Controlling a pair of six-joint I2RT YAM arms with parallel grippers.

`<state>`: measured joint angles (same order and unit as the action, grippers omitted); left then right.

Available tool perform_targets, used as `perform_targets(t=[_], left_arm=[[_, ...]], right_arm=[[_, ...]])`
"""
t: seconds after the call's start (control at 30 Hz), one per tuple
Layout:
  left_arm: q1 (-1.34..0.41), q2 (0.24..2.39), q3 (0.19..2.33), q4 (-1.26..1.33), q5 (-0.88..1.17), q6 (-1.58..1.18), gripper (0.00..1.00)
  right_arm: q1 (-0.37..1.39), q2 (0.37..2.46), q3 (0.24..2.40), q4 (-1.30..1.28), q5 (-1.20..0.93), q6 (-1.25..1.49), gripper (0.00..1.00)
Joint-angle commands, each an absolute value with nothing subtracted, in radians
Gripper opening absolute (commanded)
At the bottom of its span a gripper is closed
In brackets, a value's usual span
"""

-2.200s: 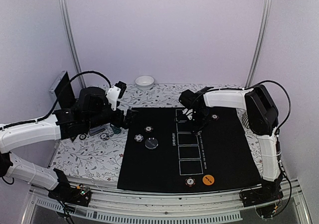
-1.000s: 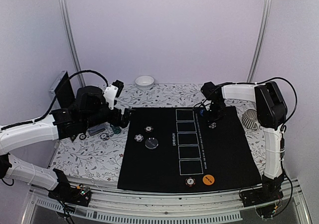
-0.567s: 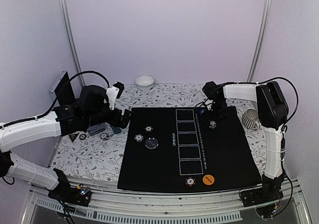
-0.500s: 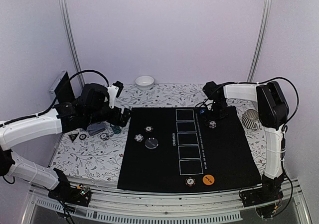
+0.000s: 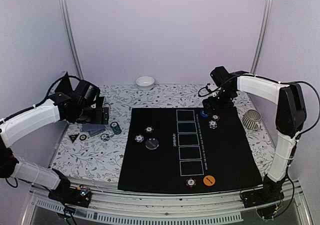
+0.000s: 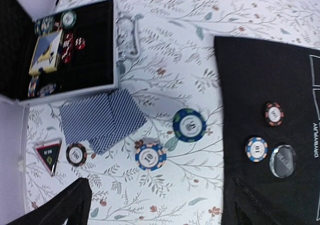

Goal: Distribute texas hold em gaming equipment
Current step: Move the pile of poker chips to the small blind area, then pick up the pile of poker chips from the center of the board.

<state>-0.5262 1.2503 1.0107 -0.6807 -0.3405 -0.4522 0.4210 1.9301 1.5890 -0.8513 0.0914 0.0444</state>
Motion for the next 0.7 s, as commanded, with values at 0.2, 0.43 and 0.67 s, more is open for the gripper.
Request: perform_targets(t=[0.2, 0.43, 0.67], left_arm=[[-0.403, 1.367, 0.861, -0.683, -0.213, -0.504, 0.82], [-0.392, 1.495, 0.855, -0.559, -0.166, -0.453, 0.88], [-0.390, 1.608, 0.864, -0.477, -0.158, -0.417, 0.80]], right_arm=[[0.430, 1.785, 1.544, -0.826, 0.023, 0.047, 0.99], [0.430, 1.762, 1.534, -0.825, 0.022, 0.048, 0.99], [0.430, 1.763, 1.525, -0.827, 0.033, 0.047, 0.99]])
